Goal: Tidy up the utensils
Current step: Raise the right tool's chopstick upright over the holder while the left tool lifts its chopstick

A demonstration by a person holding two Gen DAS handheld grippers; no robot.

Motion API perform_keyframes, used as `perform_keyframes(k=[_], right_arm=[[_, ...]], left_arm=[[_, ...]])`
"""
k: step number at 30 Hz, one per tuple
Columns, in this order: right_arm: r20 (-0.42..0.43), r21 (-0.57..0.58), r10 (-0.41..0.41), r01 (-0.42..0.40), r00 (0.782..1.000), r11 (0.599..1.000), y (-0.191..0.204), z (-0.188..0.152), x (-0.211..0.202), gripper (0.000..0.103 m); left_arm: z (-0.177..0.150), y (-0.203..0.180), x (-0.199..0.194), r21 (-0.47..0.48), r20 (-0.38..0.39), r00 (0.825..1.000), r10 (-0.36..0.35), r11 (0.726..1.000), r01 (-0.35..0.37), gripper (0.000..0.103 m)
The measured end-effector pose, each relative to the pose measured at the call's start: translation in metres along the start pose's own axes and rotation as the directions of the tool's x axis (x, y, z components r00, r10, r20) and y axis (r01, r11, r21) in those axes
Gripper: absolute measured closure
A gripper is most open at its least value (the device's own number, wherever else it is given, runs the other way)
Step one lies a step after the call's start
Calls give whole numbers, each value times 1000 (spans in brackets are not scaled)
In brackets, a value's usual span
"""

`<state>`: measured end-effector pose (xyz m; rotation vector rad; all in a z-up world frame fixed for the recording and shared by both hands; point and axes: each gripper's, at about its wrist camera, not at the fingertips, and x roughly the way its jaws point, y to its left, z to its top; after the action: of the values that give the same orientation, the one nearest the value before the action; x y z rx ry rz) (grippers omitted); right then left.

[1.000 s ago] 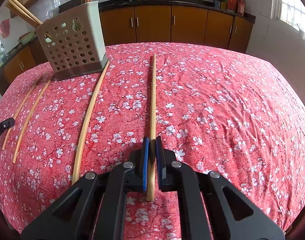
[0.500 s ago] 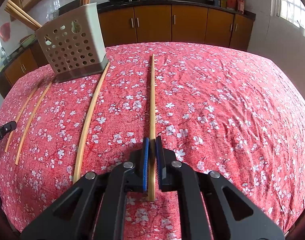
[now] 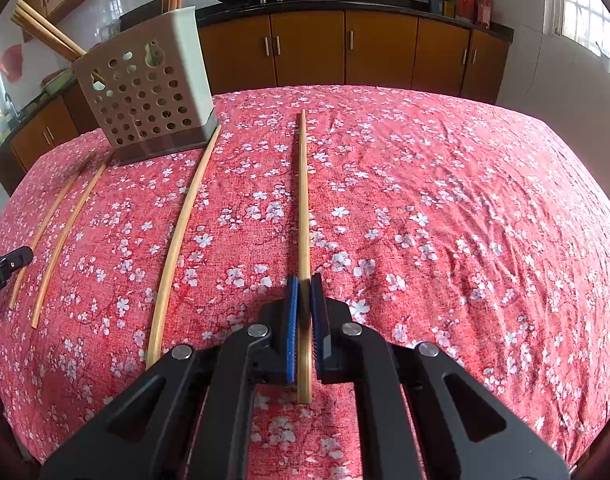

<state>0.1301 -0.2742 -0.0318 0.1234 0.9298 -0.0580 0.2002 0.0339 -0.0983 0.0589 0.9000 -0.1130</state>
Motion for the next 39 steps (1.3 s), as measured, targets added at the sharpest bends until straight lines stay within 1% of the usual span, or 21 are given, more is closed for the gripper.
perform_keyframes(k=[3,6,10,13,18,27,30,34,39], right_arm=[[65,-6,-5,5,998,1000,-3,1,-15,96],[147,-1,-9,9,989,1000,-8,9,-37,96],[207,16,-13,10,978,1000,-14,18,-55,96],[215,23,-15,11,977,1000,-18,20,-58,96],[208,23,-15,11,978,1000,-18,18,-54,96],[224,28,-18,12,974,1000,-19,20,-59,96],[280,43,-15,3,960,999,-23,24,-71,96],[374,55,-24,3,927,998,-29,34,-95,96],[444,50,-51,33,895,998,-31,50,-114,96]], left_arm=[[5,1,-19,14,59,998,-6,1000,5,95],[14,4,-40,24,119,993,-4,1000,1,96],[27,5,-65,28,192,981,-9,1000,4,96],[31,5,-72,21,212,977,-7,1000,2,96],[30,7,-71,18,211,977,-5,1000,1,96],[31,9,-73,4,220,975,-4,1000,3,96],[33,12,-82,-12,253,968,-5,1000,8,96],[43,17,-106,-27,328,945,7,1000,2,96],[59,17,-130,-20,395,919,8,1000,-1,96]])
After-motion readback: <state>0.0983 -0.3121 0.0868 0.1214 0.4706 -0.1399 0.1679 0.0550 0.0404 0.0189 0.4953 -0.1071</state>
